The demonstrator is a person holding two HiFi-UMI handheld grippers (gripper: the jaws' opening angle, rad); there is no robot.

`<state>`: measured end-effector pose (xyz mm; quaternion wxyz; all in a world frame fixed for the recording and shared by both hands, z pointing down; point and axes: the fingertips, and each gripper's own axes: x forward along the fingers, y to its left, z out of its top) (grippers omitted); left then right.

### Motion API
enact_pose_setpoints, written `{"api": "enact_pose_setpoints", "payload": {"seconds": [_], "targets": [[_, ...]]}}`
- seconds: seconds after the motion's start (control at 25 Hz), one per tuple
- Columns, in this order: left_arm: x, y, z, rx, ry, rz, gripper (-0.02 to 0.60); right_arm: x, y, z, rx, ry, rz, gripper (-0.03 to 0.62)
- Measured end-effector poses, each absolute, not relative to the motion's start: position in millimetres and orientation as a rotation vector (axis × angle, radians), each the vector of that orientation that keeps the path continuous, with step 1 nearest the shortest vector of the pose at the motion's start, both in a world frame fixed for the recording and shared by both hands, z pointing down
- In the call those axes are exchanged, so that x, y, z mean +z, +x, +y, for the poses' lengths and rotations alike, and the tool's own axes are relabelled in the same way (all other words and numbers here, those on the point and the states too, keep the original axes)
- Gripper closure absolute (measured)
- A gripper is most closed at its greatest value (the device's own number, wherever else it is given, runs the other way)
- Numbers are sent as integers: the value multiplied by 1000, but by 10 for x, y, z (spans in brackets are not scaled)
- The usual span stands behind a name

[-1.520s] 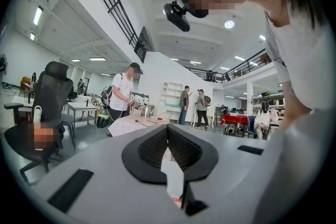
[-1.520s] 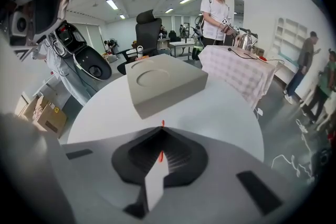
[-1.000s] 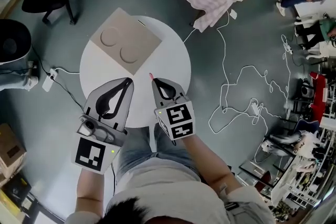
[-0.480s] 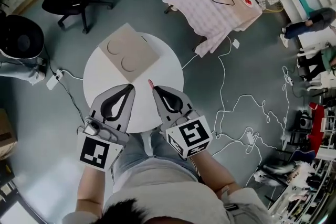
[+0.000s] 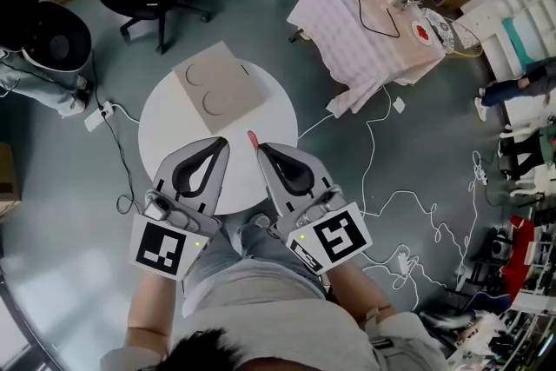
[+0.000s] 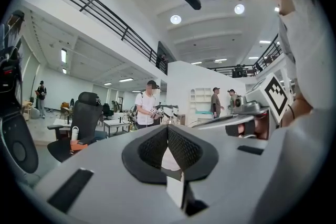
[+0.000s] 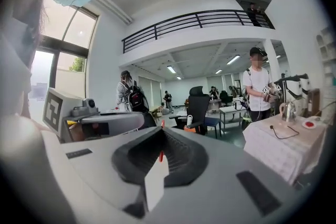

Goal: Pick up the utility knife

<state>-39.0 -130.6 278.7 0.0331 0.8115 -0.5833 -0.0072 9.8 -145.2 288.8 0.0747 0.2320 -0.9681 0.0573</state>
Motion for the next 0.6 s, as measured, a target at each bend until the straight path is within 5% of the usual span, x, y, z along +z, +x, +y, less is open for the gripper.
{"api": "enact_pose_setpoints", "payload": {"seconds": [0.6], "targets": [[2675, -186, -968, 0, 2405, -1969, 571, 2607, 228, -1142, 85, 481, -3052, 586]]}}
